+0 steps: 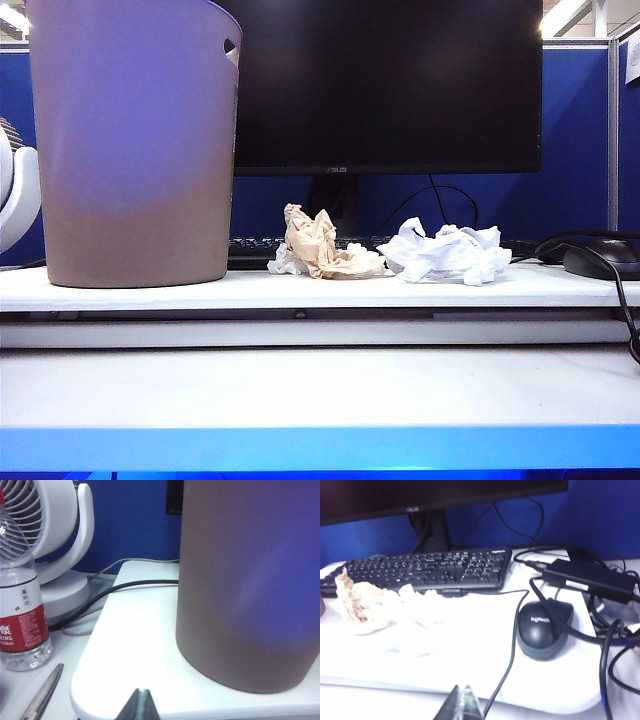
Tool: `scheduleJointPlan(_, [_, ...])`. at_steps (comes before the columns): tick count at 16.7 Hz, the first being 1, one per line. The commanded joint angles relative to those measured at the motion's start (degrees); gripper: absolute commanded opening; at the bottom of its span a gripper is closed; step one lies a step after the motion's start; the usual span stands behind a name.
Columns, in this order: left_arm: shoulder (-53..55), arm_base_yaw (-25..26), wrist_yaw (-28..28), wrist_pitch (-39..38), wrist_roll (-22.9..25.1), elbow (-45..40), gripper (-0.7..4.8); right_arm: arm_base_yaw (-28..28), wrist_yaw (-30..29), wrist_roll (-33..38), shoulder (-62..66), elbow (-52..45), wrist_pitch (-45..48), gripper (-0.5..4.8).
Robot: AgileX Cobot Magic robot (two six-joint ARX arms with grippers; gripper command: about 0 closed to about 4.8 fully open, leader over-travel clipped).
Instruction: Pick up all paper balls from the table and place them in the pink trash can.
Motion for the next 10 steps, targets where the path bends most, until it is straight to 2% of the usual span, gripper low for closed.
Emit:
scheduleJointPlan(1, [-0.1, 0.0, -0.2, 0.9, 0.0, 0.0, -0.04, 0.0, -0.3, 0.2, -0.1, -0.4, 0.5, -0.06])
scheduleJointPlan(3, [-0.1, 0.0, 0.0, 1.5, -0.2, 0.0, -0.04, 0.0, -0.2, 0.2, -0.1, -0.4, 1.5, -0.06])
scheduleJointPlan(7, [-0.1, 0.0, 0.0, 1.9, -0.2, 0.0, -0.04, 0.0, 4.2, 0.2, -0.1, -0.4, 4.0, -0.06])
scheduleJointPlan(8, [-0.1, 0.0, 1.6, 2.0, -0.2, 0.0, -0.05, 0.0, 4.6, 0.2, -0.1, -0.4, 3.6, -0.06])
scheduleJointPlan(10, [-0.1, 0.0, 16.5, 4.3, -0.9, 0.0, -0.05, 0.0, 4.3, 1.3, -0.1, -0.4, 3.3, -0.06])
